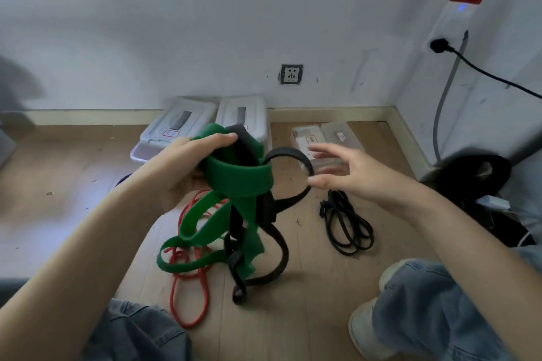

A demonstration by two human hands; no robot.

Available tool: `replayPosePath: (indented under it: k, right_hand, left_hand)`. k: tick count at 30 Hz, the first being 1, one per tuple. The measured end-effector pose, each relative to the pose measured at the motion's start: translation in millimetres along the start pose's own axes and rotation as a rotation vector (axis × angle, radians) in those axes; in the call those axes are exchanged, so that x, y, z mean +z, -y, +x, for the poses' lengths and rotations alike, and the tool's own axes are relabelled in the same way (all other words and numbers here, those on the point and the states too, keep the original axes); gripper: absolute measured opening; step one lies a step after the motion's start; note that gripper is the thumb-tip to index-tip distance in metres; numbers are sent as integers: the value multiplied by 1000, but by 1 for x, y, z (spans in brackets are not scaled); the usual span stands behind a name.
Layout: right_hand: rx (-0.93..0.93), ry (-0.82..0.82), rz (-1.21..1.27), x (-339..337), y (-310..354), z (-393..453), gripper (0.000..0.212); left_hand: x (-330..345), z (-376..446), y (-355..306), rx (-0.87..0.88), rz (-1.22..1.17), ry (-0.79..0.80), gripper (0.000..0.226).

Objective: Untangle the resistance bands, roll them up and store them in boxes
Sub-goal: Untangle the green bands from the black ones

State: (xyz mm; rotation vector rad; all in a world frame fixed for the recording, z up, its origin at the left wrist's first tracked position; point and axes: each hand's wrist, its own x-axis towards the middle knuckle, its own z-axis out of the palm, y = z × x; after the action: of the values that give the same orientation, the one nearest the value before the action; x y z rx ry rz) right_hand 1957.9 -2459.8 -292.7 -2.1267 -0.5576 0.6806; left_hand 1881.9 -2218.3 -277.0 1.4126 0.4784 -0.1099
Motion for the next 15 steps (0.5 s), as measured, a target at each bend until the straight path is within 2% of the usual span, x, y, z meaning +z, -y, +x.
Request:
replayPosePath:
  k: [1,3,5,7,9,11,12,15]
  right_hand:
    - [-67,45,61,3,5,-2,69]
    - [-198,111,107,14,18,-6,77]
    - [-310,25,133,24,26,-5,75]
    - [-394,-159,203,21,33,-4,52]
    - [-397,-245,292,9,39,-5,32]
    - [-327,-302,487,3,36,-4,28]
    - [-277,-335,593,4,34,-3,26]
    - [-173,-439,709,11,27,2,19]
  left_hand:
    - [2,-2,-1,-23,-68,4,30]
    - [6,-3,-2,-38,-166,65,33]
    - [8,-4,-7,-8,-255,152,32]
    - [3,-3,-13,4,-424,245,30]
    - [-1,0,-12,-25,-556,342,47]
    - [2,5,1,-67,-466,374,70]
    - [7,7,12,-90,-360,384,73]
    - [27,1,36,-102,107,574,49]
